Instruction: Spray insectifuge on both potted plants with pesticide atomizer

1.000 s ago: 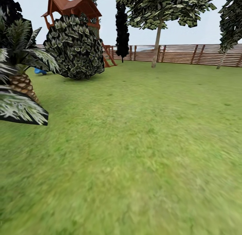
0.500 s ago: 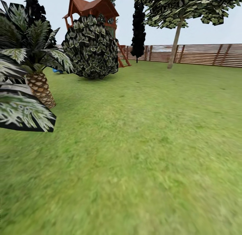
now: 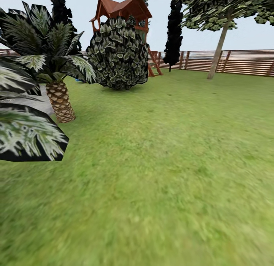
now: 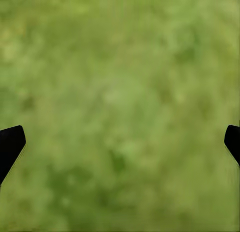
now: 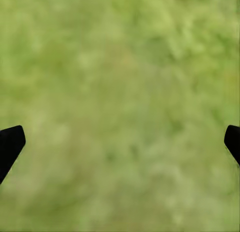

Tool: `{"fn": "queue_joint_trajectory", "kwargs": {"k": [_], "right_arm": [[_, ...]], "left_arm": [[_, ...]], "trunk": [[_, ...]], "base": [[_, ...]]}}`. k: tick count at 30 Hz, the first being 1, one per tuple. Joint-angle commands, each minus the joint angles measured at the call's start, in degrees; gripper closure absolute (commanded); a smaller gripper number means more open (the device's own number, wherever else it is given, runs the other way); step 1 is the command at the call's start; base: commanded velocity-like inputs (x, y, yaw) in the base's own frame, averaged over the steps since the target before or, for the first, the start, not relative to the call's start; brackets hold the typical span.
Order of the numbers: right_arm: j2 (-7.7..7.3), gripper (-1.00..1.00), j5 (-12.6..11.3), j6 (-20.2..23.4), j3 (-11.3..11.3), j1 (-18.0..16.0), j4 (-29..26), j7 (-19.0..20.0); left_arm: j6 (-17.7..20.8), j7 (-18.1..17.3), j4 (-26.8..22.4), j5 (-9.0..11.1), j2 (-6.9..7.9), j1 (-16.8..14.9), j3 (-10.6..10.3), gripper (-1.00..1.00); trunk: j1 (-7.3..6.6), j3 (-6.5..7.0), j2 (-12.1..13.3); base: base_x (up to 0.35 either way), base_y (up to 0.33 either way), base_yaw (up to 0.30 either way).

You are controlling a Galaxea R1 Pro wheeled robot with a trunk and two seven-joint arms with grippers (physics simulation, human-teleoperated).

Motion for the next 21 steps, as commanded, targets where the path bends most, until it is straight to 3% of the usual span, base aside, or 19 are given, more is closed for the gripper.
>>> {"fn": "queue_joint_trajectory", "kwargs": {"k": [1, 10, 21], "right_arm": [[-0.06, -1.00, -0.1, -0.1, 0.3, 0.0, 0.0, -0.3], [-0.04, -1.00, -0.1, -0.1, 0.3, 0.0, 0.0, -0.3], [-0.08, -1.00, 0.0, -0.1, 0.4, 0.0, 0.1, -0.3]], "left_arm": [[-0.2, 0.0, 0.1, 0.0, -0.02, -0.1, 0.2, -1.00], [-0.2, 0.0, 0.1, 0.0, -0.04, 0.0, 0.2, -1.00], [-0.2, 0.0, 0.1, -0.1, -0.11, -0.1, 0.2, -1.00]], "trunk": [[0.03, -0.05, 0.0], [0.03, -0.05, 0.0], [0.03, -0.05, 0.0]], "base": [[0.339, -0.072, 0.198], [0.339, -0.074, 0.158], [0.319, -0.161, 0.015]]}}
